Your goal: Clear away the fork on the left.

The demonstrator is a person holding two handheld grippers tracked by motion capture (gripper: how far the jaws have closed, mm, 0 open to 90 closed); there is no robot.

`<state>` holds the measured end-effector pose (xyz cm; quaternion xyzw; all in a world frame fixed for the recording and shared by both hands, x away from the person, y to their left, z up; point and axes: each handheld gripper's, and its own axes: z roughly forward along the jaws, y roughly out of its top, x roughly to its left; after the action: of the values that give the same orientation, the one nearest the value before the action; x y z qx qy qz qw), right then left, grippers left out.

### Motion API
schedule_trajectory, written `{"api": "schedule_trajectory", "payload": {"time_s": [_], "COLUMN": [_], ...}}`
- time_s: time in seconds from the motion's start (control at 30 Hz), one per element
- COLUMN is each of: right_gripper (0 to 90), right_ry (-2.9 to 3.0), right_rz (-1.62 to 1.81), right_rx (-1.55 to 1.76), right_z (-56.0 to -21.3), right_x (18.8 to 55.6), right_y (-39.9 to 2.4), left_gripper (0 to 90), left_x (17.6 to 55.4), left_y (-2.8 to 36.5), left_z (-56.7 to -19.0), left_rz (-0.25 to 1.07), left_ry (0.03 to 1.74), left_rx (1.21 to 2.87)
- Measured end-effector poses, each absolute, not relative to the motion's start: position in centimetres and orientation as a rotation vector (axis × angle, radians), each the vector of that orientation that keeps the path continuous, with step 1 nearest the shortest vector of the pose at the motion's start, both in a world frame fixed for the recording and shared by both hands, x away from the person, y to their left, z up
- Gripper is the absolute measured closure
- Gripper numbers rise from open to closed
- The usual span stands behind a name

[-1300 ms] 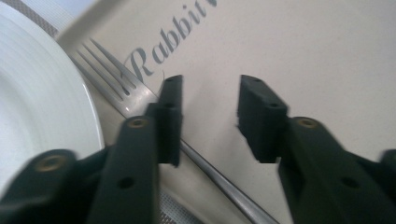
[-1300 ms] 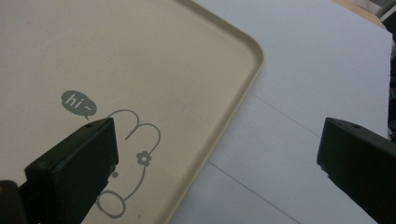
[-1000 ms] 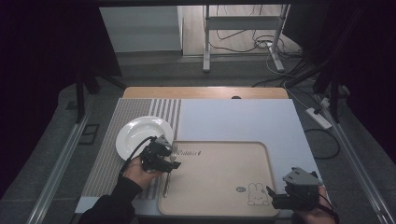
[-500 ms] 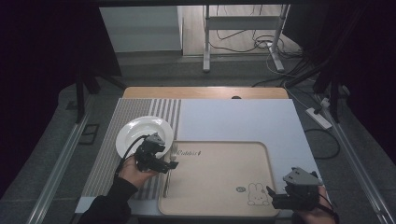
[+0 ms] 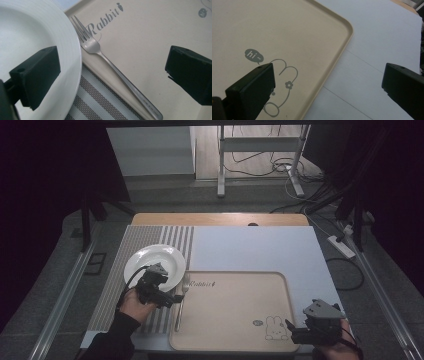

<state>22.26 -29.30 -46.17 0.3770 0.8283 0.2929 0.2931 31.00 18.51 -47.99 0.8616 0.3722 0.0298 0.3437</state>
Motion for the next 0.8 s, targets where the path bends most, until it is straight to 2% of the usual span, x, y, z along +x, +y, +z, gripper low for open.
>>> {"api": "schedule_trajectory", "payload": {"time_s": [0.8], "right_gripper": [0.0], "right_ry": [2.201], "right_rz": [0.789], "right_rx": [1.029], "right_z": [-46.1], "right_x": [22.3], "right_y": [-29.4], "left_gripper": [0.0], "left_x": [29.0], "left_y": [21.2], "left_z": [-48.5], "left_rz": [0.141], "left_ry": [0.985], "left_rx": [2.146]}}
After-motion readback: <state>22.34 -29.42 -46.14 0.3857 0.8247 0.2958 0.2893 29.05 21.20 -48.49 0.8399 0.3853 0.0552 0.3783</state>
